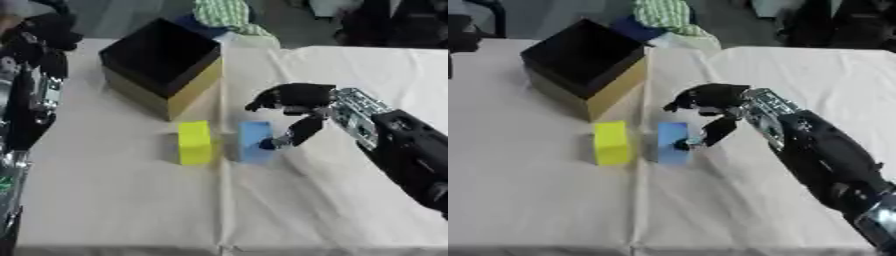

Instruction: Pick up objects on the table and place them in the box.

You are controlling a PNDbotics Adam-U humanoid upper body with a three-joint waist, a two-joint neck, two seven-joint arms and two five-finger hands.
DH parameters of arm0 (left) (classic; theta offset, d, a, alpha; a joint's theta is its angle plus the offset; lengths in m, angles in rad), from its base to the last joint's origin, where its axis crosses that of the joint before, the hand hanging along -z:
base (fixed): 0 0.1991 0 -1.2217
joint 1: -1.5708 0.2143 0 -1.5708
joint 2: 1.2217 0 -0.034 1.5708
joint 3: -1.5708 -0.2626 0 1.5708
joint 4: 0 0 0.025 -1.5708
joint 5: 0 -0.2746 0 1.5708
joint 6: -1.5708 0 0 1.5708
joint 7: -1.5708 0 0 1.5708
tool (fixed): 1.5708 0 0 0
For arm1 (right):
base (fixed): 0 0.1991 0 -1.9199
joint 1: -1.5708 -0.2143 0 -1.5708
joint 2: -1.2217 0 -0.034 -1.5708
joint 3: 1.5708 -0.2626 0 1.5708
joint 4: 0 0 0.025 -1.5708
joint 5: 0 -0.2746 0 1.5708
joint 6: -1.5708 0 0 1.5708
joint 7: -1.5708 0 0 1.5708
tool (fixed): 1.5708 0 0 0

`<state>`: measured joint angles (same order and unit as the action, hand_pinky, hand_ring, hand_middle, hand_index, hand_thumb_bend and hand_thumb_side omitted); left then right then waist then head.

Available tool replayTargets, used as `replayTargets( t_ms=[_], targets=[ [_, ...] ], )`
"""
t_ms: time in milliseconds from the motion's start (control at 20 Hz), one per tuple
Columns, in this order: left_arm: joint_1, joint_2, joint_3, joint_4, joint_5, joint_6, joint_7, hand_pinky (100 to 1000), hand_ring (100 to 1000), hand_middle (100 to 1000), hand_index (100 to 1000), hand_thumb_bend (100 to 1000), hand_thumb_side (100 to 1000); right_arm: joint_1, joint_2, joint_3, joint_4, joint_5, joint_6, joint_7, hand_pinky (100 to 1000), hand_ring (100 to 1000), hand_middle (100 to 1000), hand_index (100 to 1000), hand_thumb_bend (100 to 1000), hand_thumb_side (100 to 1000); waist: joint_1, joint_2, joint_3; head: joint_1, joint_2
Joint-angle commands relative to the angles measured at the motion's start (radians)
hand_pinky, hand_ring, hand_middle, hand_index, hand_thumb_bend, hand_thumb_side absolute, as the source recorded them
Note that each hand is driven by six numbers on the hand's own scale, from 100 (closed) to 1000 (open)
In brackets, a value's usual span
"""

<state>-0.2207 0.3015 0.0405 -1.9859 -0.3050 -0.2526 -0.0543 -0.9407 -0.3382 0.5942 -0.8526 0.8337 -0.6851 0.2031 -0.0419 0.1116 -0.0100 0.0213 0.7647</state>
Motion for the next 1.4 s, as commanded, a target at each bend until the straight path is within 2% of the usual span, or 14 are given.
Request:
replayTargets(
  t_ms=[50,150,650,900,1000,1050,1150,1250,1400],
  targets=[
    [-0.012,0.021,0.001,-0.014,-0.004,-0.002,-0.005,757,756,790,829,114,848,-0.015,-0.005,0.000,-0.025,-0.012,0.005,0.009,888,908,788,991,495,1000,0.004,-0.010,0.003,-0.002,0.005],
    [-0.012,0.020,0.001,-0.014,-0.005,-0.002,-0.007,757,756,791,829,112,847,-0.012,-0.005,0.003,-0.029,-0.010,0.006,0.018,887,907,789,992,523,1000,0.004,-0.008,0.004,-0.003,0.005],
    [-0.015,0.014,-0.001,-0.014,-0.003,-0.003,-0.011,756,756,791,827,116,850,0.014,-0.006,-0.008,-0.046,0.035,0.037,0.046,884,902,794,985,471,1000,0.006,0.000,0.007,-0.004,0.005],
    [-0.017,0.012,0.000,-0.014,-0.002,-0.004,-0.011,756,756,791,826,115,849,0.023,-0.006,-0.013,-0.045,0.038,0.050,0.065,877,893,757,986,450,1000,0.008,0.003,0.010,-0.007,0.005],
    [-0.018,0.011,0.000,-0.014,-0.001,-0.004,-0.011,756,756,791,826,116,849,0.024,-0.007,-0.016,-0.047,0.030,0.058,0.068,868,880,719,975,387,1000,0.009,0.004,0.011,-0.007,0.005],
    [-0.019,0.011,0.000,-0.014,-0.001,-0.004,-0.011,756,757,791,825,116,850,0.024,-0.007,-0.017,-0.050,0.028,0.064,0.065,863,871,690,956,305,1000,0.009,0.004,0.011,-0.007,0.005],
    [-0.020,0.010,-0.001,-0.014,0.000,-0.004,-0.012,756,757,791,825,117,850,0.026,-0.010,-0.018,-0.060,0.028,0.081,0.056,858,860,667,945,246,1000,0.009,0.006,0.011,-0.009,0.005],
    [-0.021,0.008,-0.001,-0.014,0.000,-0.004,-0.014,755,757,791,825,116,850,0.029,-0.011,-0.019,-0.071,0.029,0.098,0.042,849,844,648,915,151,1000,0.010,0.007,0.013,-0.009,0.005],
    [-0.023,0.008,-0.001,-0.014,0.001,-0.005,-0.014,755,757,791,825,115,849,0.031,-0.013,-0.016,-0.088,0.028,0.115,0.016,842,829,634,885,100,1000,0.011,0.009,0.015,-0.010,0.005]
  ],
)
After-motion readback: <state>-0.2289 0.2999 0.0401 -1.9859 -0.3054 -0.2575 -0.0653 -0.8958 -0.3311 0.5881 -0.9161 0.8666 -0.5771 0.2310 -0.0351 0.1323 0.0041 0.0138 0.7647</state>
